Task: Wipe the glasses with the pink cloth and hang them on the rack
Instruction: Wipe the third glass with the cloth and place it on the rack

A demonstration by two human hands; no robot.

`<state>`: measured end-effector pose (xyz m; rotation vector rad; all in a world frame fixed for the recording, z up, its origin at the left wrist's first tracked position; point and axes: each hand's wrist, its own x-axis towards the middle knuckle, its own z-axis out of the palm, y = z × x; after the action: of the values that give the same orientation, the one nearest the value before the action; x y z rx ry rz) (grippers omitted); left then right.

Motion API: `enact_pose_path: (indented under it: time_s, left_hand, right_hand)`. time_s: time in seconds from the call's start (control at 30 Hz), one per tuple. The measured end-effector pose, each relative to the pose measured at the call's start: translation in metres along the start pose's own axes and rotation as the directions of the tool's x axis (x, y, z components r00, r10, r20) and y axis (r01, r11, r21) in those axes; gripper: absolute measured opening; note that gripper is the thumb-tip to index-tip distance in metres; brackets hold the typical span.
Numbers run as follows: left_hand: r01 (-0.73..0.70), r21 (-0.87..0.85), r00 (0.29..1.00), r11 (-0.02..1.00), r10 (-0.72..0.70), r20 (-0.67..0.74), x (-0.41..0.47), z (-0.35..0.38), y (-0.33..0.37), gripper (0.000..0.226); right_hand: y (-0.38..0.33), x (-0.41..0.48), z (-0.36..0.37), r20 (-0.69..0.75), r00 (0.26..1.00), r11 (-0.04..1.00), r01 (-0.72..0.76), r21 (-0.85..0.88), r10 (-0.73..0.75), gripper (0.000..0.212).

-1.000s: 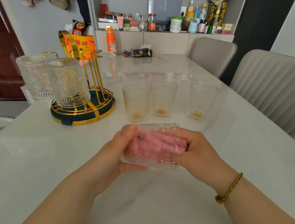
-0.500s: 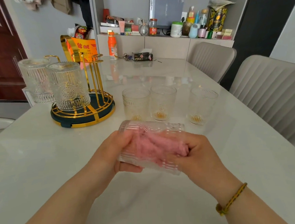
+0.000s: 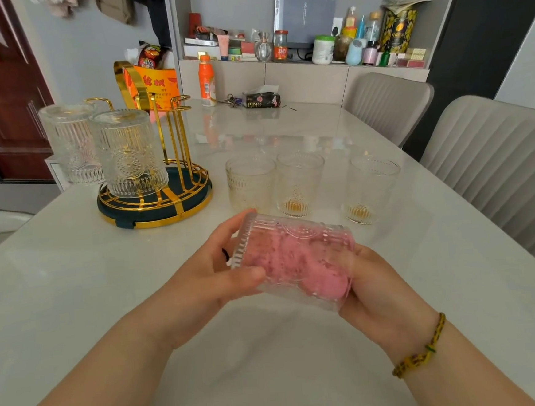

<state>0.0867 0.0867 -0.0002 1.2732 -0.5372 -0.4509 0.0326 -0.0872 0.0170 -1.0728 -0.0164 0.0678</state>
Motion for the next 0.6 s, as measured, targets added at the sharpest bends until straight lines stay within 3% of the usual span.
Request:
enact_pose_path:
  time_s: [0.1,0.17,0.2,0.27,0.3,0.4,0.43,0.53,0.6]
  left_hand:
    - [-0.028,0.117,0.996,0.993,0.039,-0.086,0.002,0.001,0.002,0.098]
    - [0.052,0.146,0.987,0.988,-0.029,-0.156,0.002,0.005,0.002,0.078]
    - [0.11,0.142,0.981,0.984,-0.084,-0.173,0.001,0.007,0.001,0.063]
    - [0.182,0.12,0.973,0.976,-0.162,-0.163,-0.002,0.013,0.004,0.055]
    - [0.184,0.111,0.973,0.977,-0.165,-0.164,-0.003,0.017,0.007,0.056]
    - [0.09,-0.019,0.987,0.996,-0.092,-0.129,-0.004,0.019,0.009,0.055]
    - [0.049,-0.056,0.981,0.997,-0.058,-0.184,-0.004,0.019,0.011,0.05]
    - [0.063,-0.074,0.998,0.995,-0.065,-0.023,-0.001,0.015,0.008,0.095]
    - [0.03,-0.077,0.999,0.997,-0.028,0.019,-0.004,0.006,0.002,0.093]
  right_hand:
    - [0.0,-0.003,0.003,0.034,0.984,0.92,0.174,-0.351,-0.173,0.026]
    - [0.002,-0.005,0.004,0.126,0.936,0.74,0.337,-0.582,-0.328,0.03]
    - [0.002,-0.005,0.005,0.206,0.906,0.64,0.409,-0.65,-0.369,0.024]
    - [0.006,-0.005,0.005,0.292,0.861,0.501,0.485,-0.716,-0.417,0.037]
    - [0.007,-0.005,0.004,0.275,0.867,0.527,0.477,-0.704,-0.416,0.039]
    - [0.002,-0.006,0.008,0.119,0.945,0.777,0.319,-0.544,-0.304,0.04]
    - [0.003,-0.005,0.008,0.063,0.967,0.847,0.249,-0.471,-0.249,0.04]
    - [0.003,0.0,0.005,-0.008,0.997,0.982,0.074,-0.174,-0.077,0.026]
    - [0.0,0.002,0.003,0.007,1.0,1.0,0.001,-0.004,-0.001,0.025]
